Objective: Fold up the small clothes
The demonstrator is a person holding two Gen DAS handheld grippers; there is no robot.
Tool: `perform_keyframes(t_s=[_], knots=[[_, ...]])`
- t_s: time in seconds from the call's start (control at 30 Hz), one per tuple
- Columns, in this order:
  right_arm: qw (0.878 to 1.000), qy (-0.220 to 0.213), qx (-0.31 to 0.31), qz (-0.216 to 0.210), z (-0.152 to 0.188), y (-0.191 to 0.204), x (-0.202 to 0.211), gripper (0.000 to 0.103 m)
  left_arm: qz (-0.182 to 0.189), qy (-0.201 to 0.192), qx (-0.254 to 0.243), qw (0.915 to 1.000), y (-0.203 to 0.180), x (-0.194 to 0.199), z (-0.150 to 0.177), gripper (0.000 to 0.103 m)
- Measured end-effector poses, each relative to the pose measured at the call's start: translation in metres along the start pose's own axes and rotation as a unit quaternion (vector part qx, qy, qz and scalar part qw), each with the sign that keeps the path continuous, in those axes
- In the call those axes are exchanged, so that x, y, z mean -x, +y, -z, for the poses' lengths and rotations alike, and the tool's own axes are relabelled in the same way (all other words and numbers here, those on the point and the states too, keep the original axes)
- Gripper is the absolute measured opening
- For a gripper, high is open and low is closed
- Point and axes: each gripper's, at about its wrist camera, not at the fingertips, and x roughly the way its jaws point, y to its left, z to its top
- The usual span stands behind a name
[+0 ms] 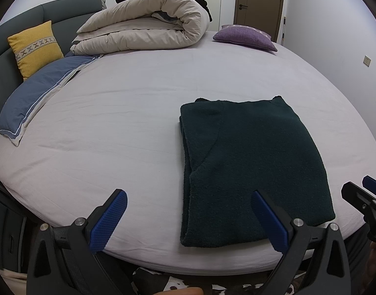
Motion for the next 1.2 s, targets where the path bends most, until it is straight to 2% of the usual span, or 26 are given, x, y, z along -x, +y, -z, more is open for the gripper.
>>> perform_keyframes(t_s=[1.2], knots=[[1.000,0.003,-0.001,-0.001,0.0008,-0.0006,-0.0044,0.103,0.002,0.001,-0.002,1.0000,0.0017,-0.0012,0.0011,0.103]])
